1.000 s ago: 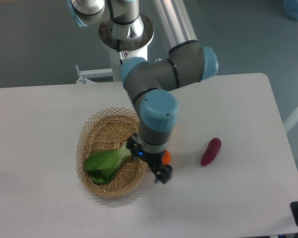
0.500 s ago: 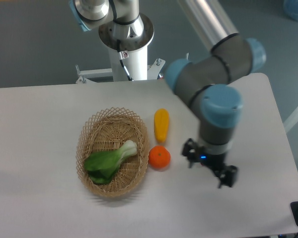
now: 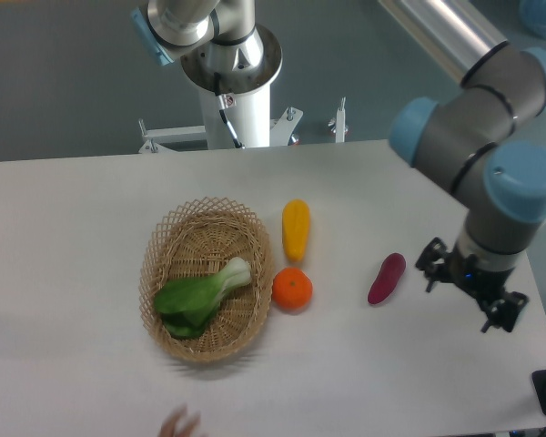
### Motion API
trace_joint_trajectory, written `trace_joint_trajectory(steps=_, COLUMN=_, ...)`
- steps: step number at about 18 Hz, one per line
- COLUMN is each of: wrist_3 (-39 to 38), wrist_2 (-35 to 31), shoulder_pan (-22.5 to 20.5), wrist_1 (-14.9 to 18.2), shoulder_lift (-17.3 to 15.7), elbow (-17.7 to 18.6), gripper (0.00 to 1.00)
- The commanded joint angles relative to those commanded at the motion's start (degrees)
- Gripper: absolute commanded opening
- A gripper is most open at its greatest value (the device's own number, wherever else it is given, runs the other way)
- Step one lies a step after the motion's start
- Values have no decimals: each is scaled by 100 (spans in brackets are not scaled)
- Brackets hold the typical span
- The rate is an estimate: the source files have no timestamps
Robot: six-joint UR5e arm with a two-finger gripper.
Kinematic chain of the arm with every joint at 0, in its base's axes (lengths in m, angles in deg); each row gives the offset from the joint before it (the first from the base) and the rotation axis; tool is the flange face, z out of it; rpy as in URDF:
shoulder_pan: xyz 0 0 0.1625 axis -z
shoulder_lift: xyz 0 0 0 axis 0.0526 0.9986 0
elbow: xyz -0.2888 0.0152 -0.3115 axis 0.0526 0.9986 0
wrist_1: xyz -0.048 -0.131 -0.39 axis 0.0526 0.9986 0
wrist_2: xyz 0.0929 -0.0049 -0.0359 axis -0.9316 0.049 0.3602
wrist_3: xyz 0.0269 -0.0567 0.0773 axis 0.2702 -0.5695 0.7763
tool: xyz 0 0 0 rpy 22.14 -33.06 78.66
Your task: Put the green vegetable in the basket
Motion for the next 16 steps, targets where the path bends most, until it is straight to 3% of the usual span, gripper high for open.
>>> trace_joint_trajectory(steps=3, wrist_3=439, wrist_2=-185, shoulder_pan=-123, wrist_1=167, shoulder_lift=106, elbow=-159, gripper=100)
trace_joint_trajectory(steps=16, wrist_3=554, wrist_2=-185, shoulder_pan=-141, wrist_1=124, shoulder_lift=123, elbow=-80, gripper=100)
